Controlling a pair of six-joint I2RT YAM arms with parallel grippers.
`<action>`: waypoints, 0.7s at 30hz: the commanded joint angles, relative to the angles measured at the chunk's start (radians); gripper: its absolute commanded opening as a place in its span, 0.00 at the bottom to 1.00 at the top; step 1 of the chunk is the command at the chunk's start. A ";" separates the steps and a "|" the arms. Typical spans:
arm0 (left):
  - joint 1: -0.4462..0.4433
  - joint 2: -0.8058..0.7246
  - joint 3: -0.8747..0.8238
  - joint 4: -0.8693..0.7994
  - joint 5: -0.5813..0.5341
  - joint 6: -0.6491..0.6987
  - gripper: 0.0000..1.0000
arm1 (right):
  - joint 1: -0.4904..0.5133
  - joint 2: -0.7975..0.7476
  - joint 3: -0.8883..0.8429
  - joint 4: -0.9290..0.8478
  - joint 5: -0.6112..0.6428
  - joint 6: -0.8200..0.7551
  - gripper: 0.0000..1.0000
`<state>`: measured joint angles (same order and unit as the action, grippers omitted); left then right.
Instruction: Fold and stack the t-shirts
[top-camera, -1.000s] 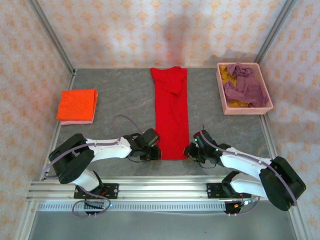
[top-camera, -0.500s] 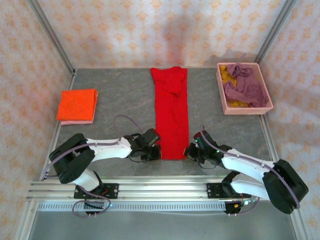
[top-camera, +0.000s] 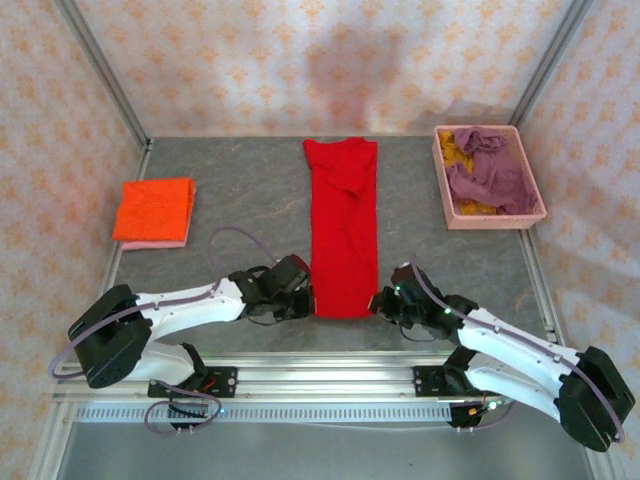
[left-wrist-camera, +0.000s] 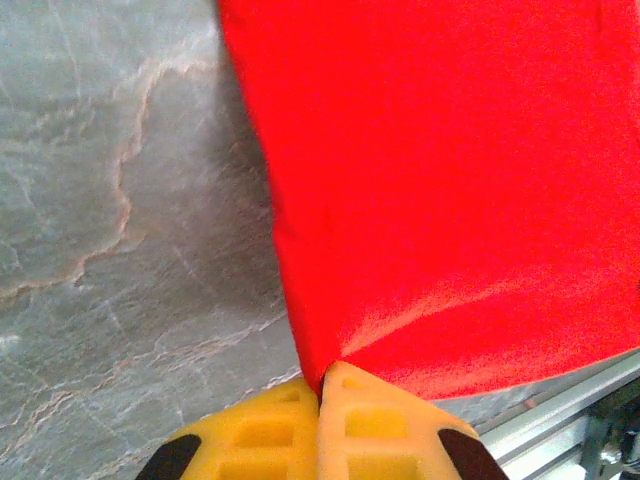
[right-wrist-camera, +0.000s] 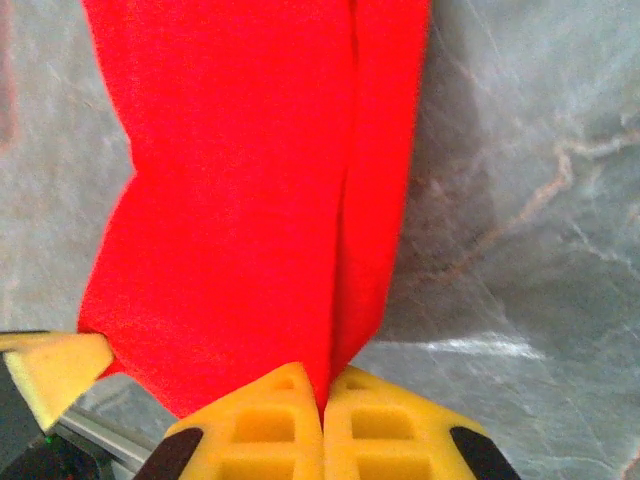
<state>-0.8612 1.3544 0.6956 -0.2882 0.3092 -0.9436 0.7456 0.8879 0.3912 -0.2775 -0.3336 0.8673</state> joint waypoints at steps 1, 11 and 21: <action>0.038 -0.019 0.058 -0.073 -0.076 0.017 0.00 | -0.009 0.015 0.118 -0.071 0.112 -0.080 0.05; 0.202 0.032 0.209 -0.027 -0.083 0.040 0.00 | -0.159 0.251 0.342 0.031 0.058 -0.236 0.03; 0.267 0.273 0.546 -0.158 -0.071 0.187 0.00 | -0.279 0.527 0.525 0.154 -0.017 -0.326 0.02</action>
<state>-0.6056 1.5898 1.1656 -0.3611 0.2604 -0.8295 0.4961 1.3712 0.8646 -0.1925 -0.3214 0.5922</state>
